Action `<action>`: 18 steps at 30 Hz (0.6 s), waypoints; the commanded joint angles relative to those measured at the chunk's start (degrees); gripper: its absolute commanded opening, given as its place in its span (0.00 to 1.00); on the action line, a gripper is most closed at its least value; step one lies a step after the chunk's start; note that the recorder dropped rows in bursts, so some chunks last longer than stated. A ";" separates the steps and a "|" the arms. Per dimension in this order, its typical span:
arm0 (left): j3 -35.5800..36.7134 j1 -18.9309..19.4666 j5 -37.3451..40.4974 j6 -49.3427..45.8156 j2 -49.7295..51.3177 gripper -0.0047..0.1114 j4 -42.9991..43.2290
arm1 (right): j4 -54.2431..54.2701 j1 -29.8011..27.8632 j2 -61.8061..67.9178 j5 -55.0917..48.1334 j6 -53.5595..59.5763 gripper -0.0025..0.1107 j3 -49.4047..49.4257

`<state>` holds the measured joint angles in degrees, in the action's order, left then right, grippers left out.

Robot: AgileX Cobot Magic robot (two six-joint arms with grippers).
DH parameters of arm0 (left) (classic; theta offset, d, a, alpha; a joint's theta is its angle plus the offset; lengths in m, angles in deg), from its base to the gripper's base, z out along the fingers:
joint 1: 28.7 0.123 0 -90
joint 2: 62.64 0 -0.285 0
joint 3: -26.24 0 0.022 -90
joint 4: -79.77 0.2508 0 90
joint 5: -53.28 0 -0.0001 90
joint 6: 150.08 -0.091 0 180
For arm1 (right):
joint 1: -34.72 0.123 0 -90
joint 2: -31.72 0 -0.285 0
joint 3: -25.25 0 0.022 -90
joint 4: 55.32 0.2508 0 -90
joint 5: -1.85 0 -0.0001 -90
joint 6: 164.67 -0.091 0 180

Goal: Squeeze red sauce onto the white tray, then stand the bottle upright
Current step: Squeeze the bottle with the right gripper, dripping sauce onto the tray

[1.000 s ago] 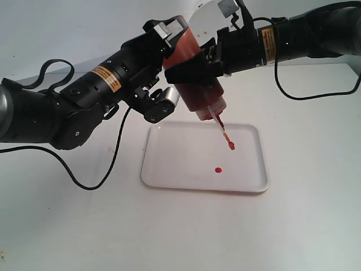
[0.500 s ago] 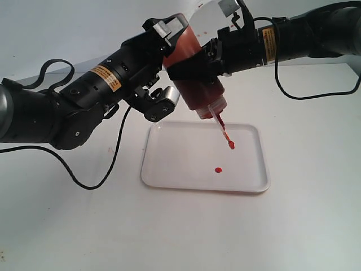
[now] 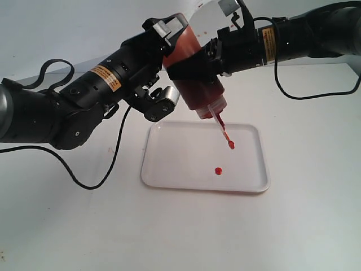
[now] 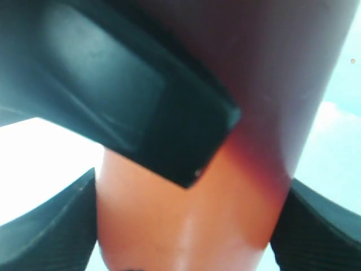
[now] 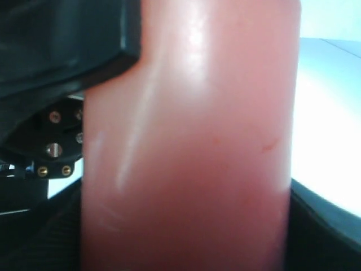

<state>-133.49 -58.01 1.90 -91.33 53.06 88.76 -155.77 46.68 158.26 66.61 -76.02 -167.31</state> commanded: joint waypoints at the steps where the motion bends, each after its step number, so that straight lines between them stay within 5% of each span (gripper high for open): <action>1: -0.68 -0.29 -4.29 1.30 -0.97 0.04 -1.64 | 0.51 -0.05 -0.54 0.12 -0.47 0.60 -0.35; 3: -0.68 -0.29 -4.29 1.30 -0.97 0.04 -1.64 | 0.51 -0.05 -0.54 0.12 -0.45 0.83 -0.35; 5: -0.68 -0.29 -4.29 1.30 -0.97 0.04 -1.64 | 0.51 -0.09 -0.54 0.12 -0.45 0.95 -0.35; 18: -0.68 0.09 -4.29 1.30 -0.97 0.04 -2.91 | 0.51 -4.81 -0.54 5.21 -0.35 0.95 -0.35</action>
<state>-133.49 -58.01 1.90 -91.33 53.06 88.54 -155.77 42.24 158.26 70.79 -76.25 -167.31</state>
